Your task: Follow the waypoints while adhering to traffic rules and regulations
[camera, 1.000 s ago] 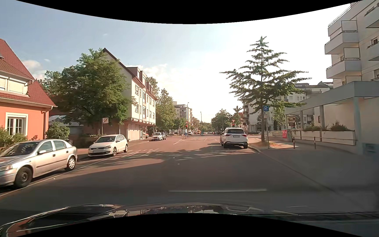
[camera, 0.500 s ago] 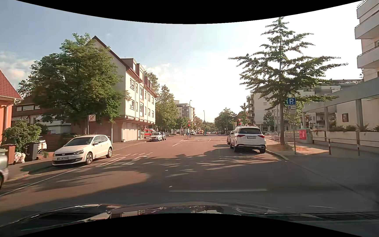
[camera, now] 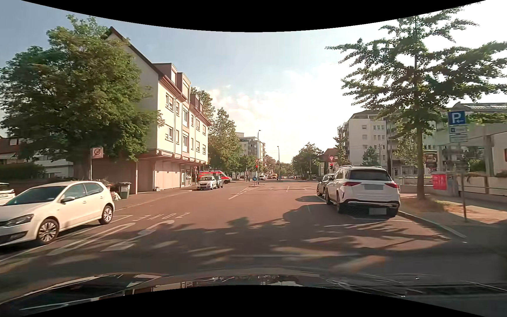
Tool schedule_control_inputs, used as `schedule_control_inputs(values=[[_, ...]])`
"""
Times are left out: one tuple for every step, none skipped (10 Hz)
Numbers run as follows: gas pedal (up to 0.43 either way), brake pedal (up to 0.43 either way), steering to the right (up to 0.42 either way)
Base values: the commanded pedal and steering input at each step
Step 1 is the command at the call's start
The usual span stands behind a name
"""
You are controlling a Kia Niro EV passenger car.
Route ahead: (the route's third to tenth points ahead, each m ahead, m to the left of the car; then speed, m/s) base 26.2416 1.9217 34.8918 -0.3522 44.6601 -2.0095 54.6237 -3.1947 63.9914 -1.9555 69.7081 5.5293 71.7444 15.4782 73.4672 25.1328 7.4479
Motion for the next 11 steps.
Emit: schedule_control_inputs(values=[[0.087,0.000,-0.019],[0.079,0.000,-0.016],[0.079,0.000,-0.011],[0.067,0.000,-0.009],[0.059,0.000,-0.008],[0.028,0.000,-0.007],[0.000,0.000,-0.006],[0.000,0.000,-0.006],[0.000,0.000,-0.003],[0.000,0.000,-0.002],[0.000,0.000,-0.002]])
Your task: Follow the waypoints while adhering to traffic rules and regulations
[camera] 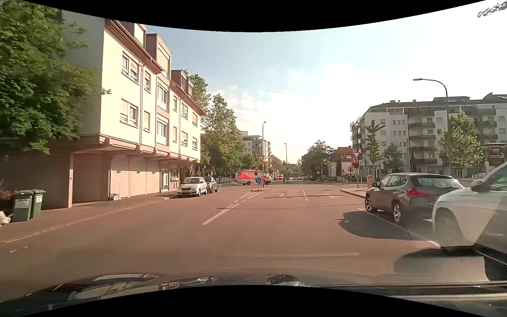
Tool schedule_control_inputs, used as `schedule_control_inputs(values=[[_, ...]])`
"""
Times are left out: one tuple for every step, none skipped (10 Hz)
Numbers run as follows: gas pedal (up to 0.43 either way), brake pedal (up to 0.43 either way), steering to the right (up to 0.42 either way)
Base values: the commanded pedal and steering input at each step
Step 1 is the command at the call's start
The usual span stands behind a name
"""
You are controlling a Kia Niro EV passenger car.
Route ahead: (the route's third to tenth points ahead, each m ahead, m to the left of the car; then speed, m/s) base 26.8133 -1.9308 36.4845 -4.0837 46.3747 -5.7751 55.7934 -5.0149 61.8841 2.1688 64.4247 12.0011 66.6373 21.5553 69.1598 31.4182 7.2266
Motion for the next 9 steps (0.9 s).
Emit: schedule_control_inputs(values=[[0.000,0.000,0.000],[0.000,0.000,0.004],[0.000,0.000,0.006],[0.000,0.000,0.008],[0.000,0.012,0.009],[0.000,0.037,0.010],[0.000,0.055,0.011],[0.000,0.085,0.015],[0.000,0.104,0.018]])
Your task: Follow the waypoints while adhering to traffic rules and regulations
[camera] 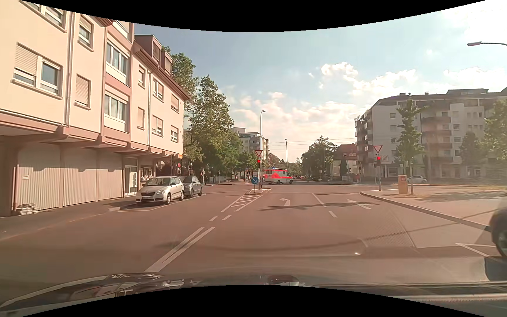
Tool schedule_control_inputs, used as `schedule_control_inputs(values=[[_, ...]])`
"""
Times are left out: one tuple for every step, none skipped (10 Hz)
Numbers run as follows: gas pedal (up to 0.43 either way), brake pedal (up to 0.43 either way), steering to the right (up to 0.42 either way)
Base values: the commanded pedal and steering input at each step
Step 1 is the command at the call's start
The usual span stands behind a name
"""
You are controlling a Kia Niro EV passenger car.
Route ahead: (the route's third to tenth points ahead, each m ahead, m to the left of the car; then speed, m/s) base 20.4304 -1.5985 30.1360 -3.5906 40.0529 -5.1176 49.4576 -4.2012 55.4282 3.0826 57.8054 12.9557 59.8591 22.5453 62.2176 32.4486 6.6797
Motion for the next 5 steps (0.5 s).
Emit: schedule_control_inputs(values=[[0.000,0.110,0.019],[0.000,0.110,0.020],[0.000,0.110,0.020],[0.000,0.104,0.023],[0.000,0.116,0.029]])
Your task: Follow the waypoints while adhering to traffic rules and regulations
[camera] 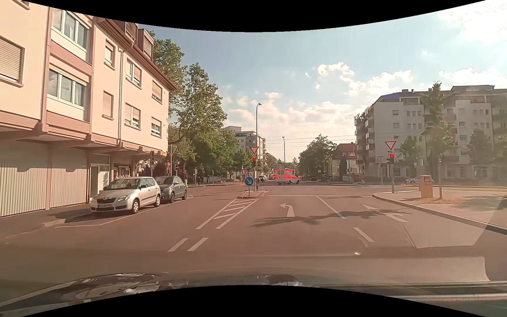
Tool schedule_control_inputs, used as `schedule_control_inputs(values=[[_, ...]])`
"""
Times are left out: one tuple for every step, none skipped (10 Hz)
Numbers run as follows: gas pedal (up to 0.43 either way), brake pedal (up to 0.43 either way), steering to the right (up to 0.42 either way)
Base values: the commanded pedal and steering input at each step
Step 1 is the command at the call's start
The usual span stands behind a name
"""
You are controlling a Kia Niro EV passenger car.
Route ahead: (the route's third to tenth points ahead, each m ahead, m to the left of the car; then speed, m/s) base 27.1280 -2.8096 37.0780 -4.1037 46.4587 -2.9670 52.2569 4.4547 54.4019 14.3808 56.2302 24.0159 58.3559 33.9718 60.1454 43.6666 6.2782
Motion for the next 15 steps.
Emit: schedule_control_inputs(values=[[0.000,0.116,0.034],[0.000,0.116,0.037],[0.000,0.122,0.038],[0.000,0.140,0.041],[0.000,0.152,0.044],[0.000,0.165,0.045],[0.000,0.171,0.045],[0.000,0.177,0.046],[0.000,0.183,0.048],[0.000,0.183,0.048],[0.000,0.189,0.048],[0.000,0.189,0.049],[0.000,0.189,0.049],[0.000,0.201,0.049],[0.000,0.201,0.048]])
